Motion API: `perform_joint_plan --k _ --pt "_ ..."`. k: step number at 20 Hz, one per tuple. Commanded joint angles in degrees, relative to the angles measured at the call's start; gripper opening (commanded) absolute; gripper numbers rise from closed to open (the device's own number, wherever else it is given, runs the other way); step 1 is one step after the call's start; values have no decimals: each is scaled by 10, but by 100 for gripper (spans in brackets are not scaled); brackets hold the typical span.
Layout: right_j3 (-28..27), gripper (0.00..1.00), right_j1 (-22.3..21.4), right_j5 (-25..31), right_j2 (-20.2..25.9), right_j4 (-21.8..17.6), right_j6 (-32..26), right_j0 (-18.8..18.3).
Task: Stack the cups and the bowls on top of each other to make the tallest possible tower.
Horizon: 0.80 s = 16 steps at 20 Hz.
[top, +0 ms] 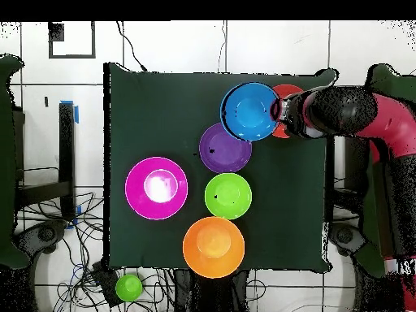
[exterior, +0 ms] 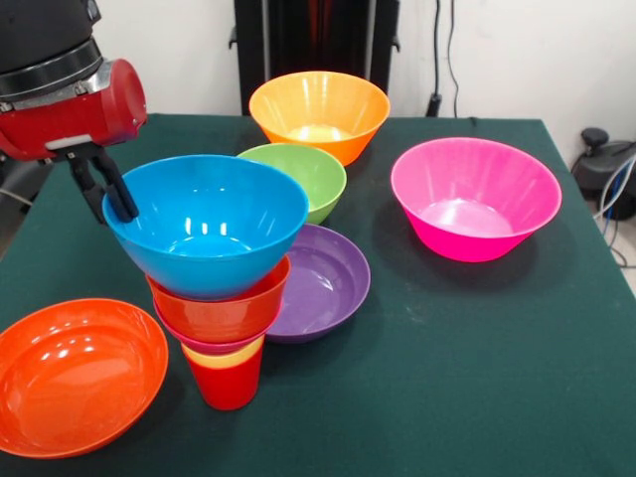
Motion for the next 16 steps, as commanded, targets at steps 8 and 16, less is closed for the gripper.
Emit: perform_joint_plan --k 8,16 --pt "12 0 34 0 2 -3 -132 14" --pt "22 0 37 -13 2 -5 -126 11"
